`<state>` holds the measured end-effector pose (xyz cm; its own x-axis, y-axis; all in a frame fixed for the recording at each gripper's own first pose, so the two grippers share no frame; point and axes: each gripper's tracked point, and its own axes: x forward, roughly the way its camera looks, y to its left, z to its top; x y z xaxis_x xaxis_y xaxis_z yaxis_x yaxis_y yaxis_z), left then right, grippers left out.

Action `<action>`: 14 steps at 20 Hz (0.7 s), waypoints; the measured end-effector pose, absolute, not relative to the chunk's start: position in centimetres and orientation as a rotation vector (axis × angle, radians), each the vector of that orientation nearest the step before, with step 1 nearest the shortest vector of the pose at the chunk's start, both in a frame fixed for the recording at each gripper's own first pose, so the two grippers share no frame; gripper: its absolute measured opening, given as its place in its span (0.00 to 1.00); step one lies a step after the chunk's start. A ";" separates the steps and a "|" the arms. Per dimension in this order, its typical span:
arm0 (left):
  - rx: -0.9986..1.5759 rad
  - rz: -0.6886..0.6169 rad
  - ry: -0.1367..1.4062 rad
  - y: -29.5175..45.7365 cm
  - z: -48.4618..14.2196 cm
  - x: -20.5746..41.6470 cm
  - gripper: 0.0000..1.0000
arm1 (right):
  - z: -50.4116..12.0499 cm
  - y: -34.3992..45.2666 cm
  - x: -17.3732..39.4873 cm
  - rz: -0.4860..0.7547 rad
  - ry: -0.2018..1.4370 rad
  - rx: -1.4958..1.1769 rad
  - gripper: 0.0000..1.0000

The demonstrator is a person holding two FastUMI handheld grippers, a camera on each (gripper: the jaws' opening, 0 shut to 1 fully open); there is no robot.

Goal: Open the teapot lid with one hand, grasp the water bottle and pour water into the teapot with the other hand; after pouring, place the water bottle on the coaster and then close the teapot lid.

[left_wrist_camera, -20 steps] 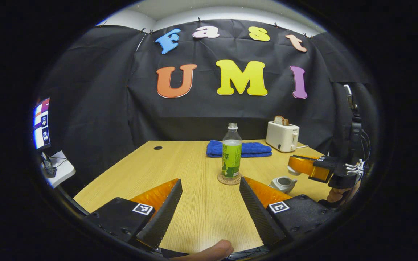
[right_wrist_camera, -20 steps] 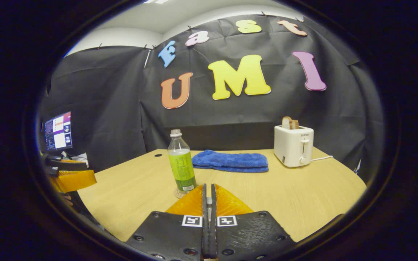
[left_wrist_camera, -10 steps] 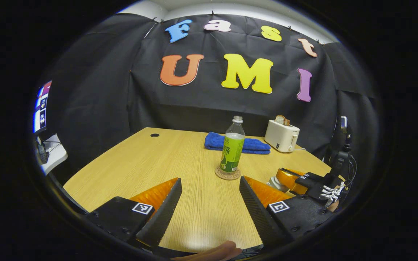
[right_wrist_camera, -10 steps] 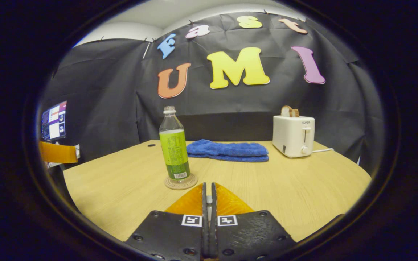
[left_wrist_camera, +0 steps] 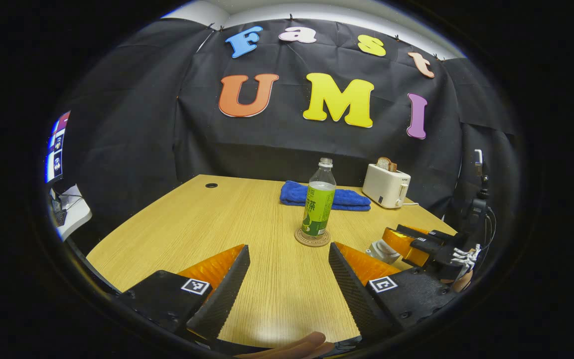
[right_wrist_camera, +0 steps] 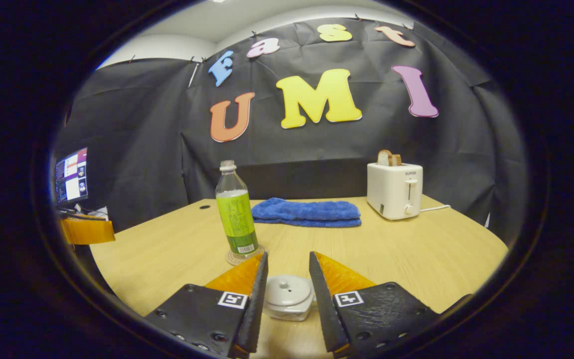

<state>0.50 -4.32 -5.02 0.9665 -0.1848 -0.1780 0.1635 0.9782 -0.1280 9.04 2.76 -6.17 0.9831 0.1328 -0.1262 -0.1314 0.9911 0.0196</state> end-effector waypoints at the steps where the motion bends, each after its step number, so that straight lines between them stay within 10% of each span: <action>1: -0.114 -0.170 0.182 -4.2 -4.6 0.3 1.00 | -5.1 2.9 8.4 0.142 0.111 0.008 0.48; 11: 0.005 -0.070 0.077 -3.7 -1.2 -2.4 1.00 | 3.3 1.3 -2.7 0.138 -0.024 -0.209 0.96; 14: 0.002 -0.071 0.067 -5.2 -0.6 -3.4 1.00 | 4.2 -0.1 -5.4 0.086 -0.060 -0.224 0.95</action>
